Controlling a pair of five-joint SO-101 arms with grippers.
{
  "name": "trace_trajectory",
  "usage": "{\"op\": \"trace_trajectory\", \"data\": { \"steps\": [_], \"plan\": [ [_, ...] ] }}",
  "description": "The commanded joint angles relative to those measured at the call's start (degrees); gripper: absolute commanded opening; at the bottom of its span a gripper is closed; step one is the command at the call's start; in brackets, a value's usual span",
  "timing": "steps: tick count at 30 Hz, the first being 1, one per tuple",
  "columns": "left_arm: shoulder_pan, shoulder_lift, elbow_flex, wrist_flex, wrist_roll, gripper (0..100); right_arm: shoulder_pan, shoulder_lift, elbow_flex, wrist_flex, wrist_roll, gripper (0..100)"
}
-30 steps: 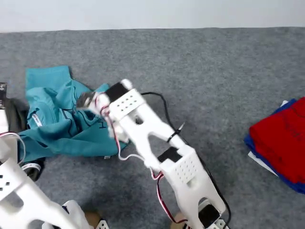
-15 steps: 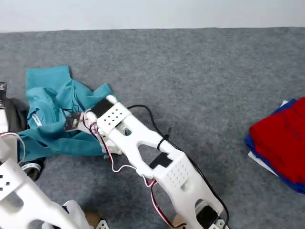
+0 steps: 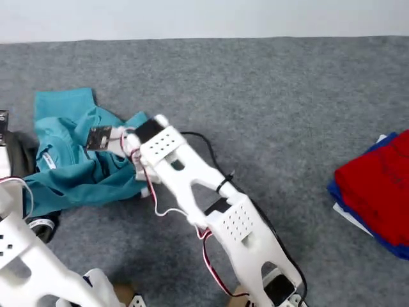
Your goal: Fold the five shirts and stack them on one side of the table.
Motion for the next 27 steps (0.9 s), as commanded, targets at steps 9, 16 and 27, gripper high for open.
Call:
{"op": "trace_trajectory", "data": {
  "steps": [9,16,27],
  "plan": [
    [0.1,-0.9,-6.2,-0.6,-0.3,0,9.1,-3.6,-25.0,14.5,1.6,1.1],
    [7.7,-1.0,-18.5,-0.6,-0.1,0,14.3,-8.1,-38.7,17.0,-1.2,1.1],
    [24.4,-1.0,-41.1,-7.7,-0.1,0,17.7,-27.0,-39.6,16.8,-4.8,1.1]
  ]
}}
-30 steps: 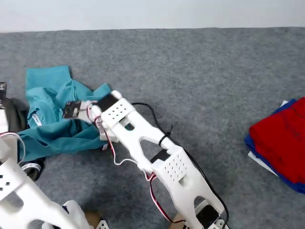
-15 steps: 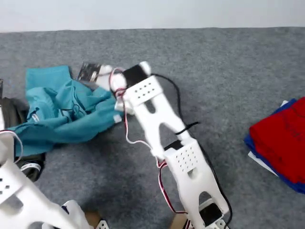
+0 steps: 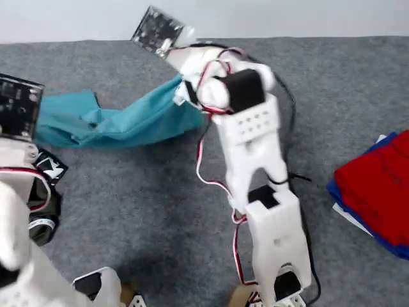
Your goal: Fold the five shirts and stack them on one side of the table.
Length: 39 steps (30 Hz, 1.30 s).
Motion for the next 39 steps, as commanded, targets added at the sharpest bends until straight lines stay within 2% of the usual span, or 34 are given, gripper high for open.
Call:
{"op": "trace_trajectory", "data": {
  "steps": [1,8,22,31,35,39],
  "plan": [
    [3.5,-1.0,-7.9,-6.2,-0.1,0,1.5,-10.8,-2.9,2.0,-1.9,1.1],
    [4.0,-1.0,-15.9,-15.6,-0.4,0,7.6,-25.0,-2.6,2.0,-3.9,1.3],
    [4.0,-1.0,-33.7,-15.7,-0.4,0,21.7,-48.2,-0.8,2.3,-3.5,1.2],
    [4.0,-1.0,-37.3,-15.7,-0.4,0,22.7,-66.9,29.6,2.1,-4.4,1.2],
    [4.0,-1.0,-37.2,-15.3,-0.4,0,22.8,-73.8,41.6,2.0,-8.6,1.2],
    [4.2,-1.0,-37.1,-11.6,-0.4,0,22.8,-77.8,50.5,1.9,-14.6,1.1]
  ]
}}
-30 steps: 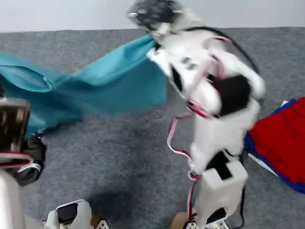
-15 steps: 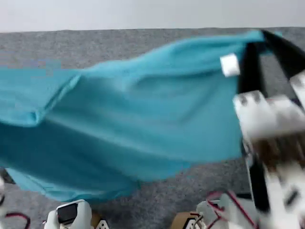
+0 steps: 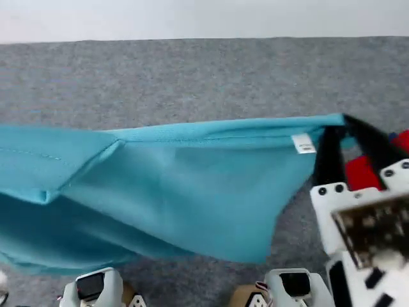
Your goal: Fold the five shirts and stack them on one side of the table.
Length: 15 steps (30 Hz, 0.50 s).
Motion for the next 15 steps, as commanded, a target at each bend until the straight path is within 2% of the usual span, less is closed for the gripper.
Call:
{"op": "trace_trajectory", "data": {
  "steps": [1,8,15],
  "plan": [
    [0.4,0.5,0.2,3.3,-0.4,0,0.5,-2.5,7.6,1.8,-5.2,1.1],
    [0.5,0.8,3.3,11.6,-0.4,0,0.1,-4.8,18.8,1.8,-6.7,1.1],
    [0.5,0.5,5.8,12.0,-0.4,0,0.0,-7.1,21.5,1.8,-6.2,1.1]
  ]
}}
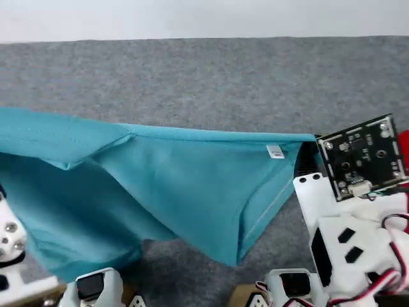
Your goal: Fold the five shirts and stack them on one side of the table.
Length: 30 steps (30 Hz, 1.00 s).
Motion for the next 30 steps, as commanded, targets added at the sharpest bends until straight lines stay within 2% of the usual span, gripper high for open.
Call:
{"op": "trace_trajectory", "data": {
  "steps": [1,10,13,19,25,30],
  "plan": [
    [0.4,0.4,0.2,-0.1,-0.4,0,0.0,-1.3,0.3,1.8,0.4,1.1],
    [2.0,1.0,3.2,4.5,-0.4,0,0.0,0.2,5.6,0.6,1.3,1.1],
    [4.9,0.6,9.5,4.7,-0.4,0,0.0,0.6,13.0,-3.9,1.3,1.1],
    [5.3,0.9,27.2,4.0,-0.4,0,0.0,1.1,32.1,-19.6,1.4,1.1],
    [5.4,0.9,48.7,-3.7,-0.4,0,-2.5,1.3,52.2,-39.2,3.4,1.1],
    [5.5,1.0,66.2,-17.6,-0.4,0,-4.4,5.1,62.9,-54.5,4.3,1.1]
  ]
}}
